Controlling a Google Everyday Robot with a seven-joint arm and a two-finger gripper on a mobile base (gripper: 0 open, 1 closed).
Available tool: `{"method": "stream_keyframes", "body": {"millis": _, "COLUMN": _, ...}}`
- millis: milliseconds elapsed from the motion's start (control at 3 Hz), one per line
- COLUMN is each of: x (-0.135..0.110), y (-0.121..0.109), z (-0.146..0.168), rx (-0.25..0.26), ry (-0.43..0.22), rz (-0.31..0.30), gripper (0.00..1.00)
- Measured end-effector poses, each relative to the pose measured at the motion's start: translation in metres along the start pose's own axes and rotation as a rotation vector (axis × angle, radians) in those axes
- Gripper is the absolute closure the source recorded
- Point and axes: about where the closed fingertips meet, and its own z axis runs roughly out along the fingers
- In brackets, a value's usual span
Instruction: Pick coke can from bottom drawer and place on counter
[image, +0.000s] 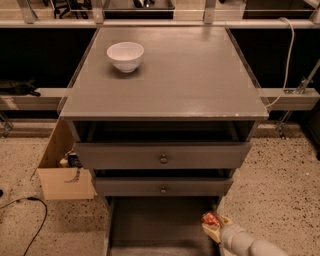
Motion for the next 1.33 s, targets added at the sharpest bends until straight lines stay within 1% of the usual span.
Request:
{"method": "stream_keyframes", "body": {"millis": 333, "x": -0.012, "y": -0.008, "z": -0.023, "rx": 0.043, "ry": -0.046, "rz": 0.001, "gripper": 1.00}}
{"method": "stream_keyframes", "body": {"millis": 667, "x": -0.072, "y": -0.001, "z": -0.091, "rx": 0.119, "ry": -0.188, "rz": -0.103, "gripper": 1.00}}
{"method": "stream_keyframes", "body": {"millis": 1000, "x": -0.123, "y": 0.017, "z": -0.143, "rx": 0.160, "ry": -0.316, "rz": -0.178, "gripper": 1.00}}
{"method": "stream_keyframes", "body": {"millis": 1333, "x": -0.125, "y": -0.002, "z": -0.173, "rx": 0.232, "ry": -0.339, "rz": -0.152, "gripper": 1.00}}
